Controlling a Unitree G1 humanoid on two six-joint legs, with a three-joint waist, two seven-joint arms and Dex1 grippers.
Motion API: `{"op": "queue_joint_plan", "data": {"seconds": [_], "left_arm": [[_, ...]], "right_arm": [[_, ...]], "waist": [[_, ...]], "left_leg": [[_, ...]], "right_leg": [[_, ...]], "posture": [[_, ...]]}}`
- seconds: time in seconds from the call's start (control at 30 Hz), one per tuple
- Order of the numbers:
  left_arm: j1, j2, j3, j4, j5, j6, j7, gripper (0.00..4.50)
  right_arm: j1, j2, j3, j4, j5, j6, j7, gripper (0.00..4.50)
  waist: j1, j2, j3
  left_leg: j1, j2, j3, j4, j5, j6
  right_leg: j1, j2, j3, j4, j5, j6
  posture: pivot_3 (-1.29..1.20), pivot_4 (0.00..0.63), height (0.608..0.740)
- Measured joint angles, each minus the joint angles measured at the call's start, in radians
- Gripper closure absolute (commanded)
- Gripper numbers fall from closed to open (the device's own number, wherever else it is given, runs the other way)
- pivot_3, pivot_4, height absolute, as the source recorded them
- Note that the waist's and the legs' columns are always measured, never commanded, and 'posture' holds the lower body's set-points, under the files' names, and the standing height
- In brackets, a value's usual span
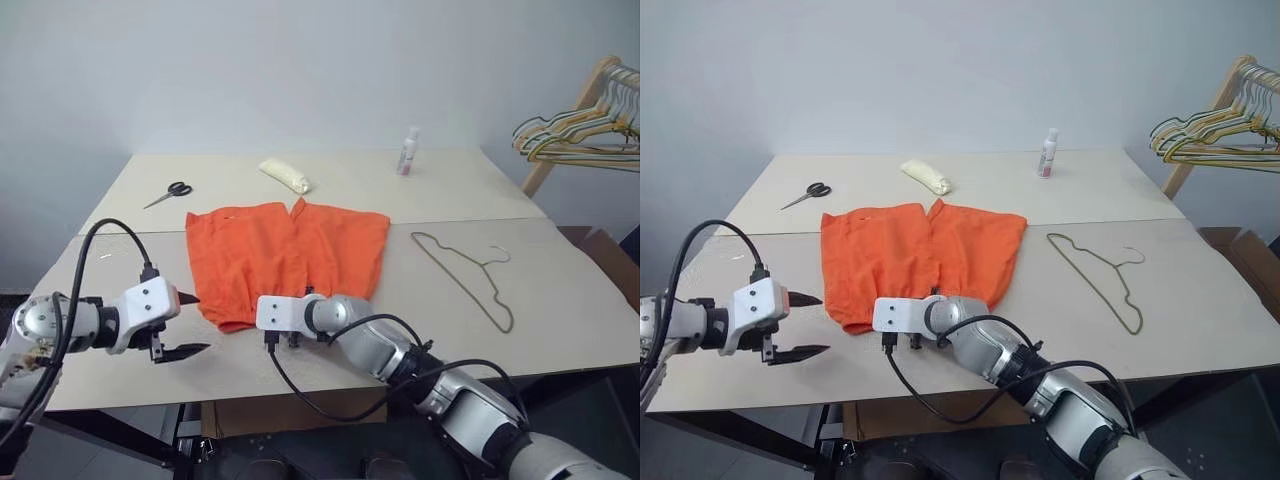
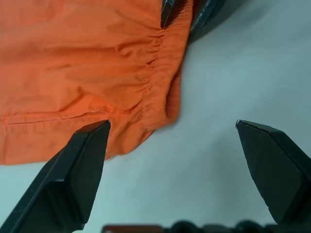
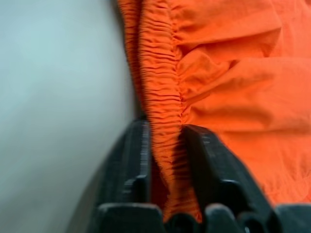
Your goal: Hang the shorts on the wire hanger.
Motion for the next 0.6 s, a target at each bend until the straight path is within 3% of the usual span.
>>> {"op": "queue_joint_plan", "data": {"seconds": [0.03, 0.17, 0.33, 0.4, 0.47, 0.6], "left_arm": [[0.0, 0.0, 0.0, 0.0, 0.0, 0.0, 0.001, 0.0], [-0.004, 0.0, -0.002, 0.002, 0.004, 0.0, 0.006, 0.0], [-0.009, 0.0, -0.006, 0.012, 0.024, -0.003, 0.006, 0.0], [-0.01, 0.002, -0.011, 0.02, 0.035, -0.006, 0.005, 0.0], [-0.014, 0.002, -0.022, 0.032, 0.04, -0.006, 0.003, 0.0], [-0.036, 0.0, -0.039, 0.034, 0.041, -0.006, -0.004, 0.0]], "right_arm": [[0.003, -0.006, 0.0, -0.01, -0.007, -0.003, 0.005, 4.48], [0.078, -0.11, -0.004, -0.138, -0.023, -0.044, 0.046, 4.48], [0.173, -0.381, -0.082, -0.24, -0.016, -0.263, 0.094, 4.48], [0.202, -0.527, -0.144, -0.207, 0.014, -0.422, 0.12, 4.48], [0.204, -0.601, -0.215, -0.124, 0.042, -0.509, 0.145, 4.48], [0.205, -0.63, -0.282, -0.019, 0.088, -0.627, 0.19, 3.37]], "waist": [[0.0, 0.0, 0.0], [0.005, 0.0, 0.0], [0.011, -0.002, -0.001], [0.015, -0.001, 0.0], [0.011, -0.002, 0.0], [-0.006, -0.002, 0.0]], "left_leg": [[0.0, 0.0, 0.0, 0.0, 0.0, 0.0], [-0.001, 0.0, -0.001, 0.0, 0.0, 0.0], [0.001, 0.0, 0.0, 0.0, -0.001, 0.001], [0.001, 0.0, 0.0, 0.0, -0.001, 0.002], [0.001, 0.001, 0.001, 0.0, -0.001, 0.002], [0.002, 0.006, 0.002, 0.0, -0.001, 0.002]], "right_leg": [[0.0, 0.0, 0.0, 0.0, 0.0, 0.0], [0.0, -0.001, -0.001, -0.001, 0.0, 0.0], [0.003, -0.001, -0.001, -0.003, 0.0, 0.0], [0.004, -0.001, -0.001, -0.004, -0.001, 0.001], [0.005, 0.0, -0.001, -0.004, -0.001, 0.0], [0.005, 0.005, 0.001, -0.003, -0.001, -0.001]], "posture": [[0.11, 0.0, 0.74], [0.1, 0.0, 0.74], [0.09, 0.0, 0.74], [0.08, 0.0, 0.74], [0.07, 0.0, 0.74], [0.07, 0.0, 0.74]]}}
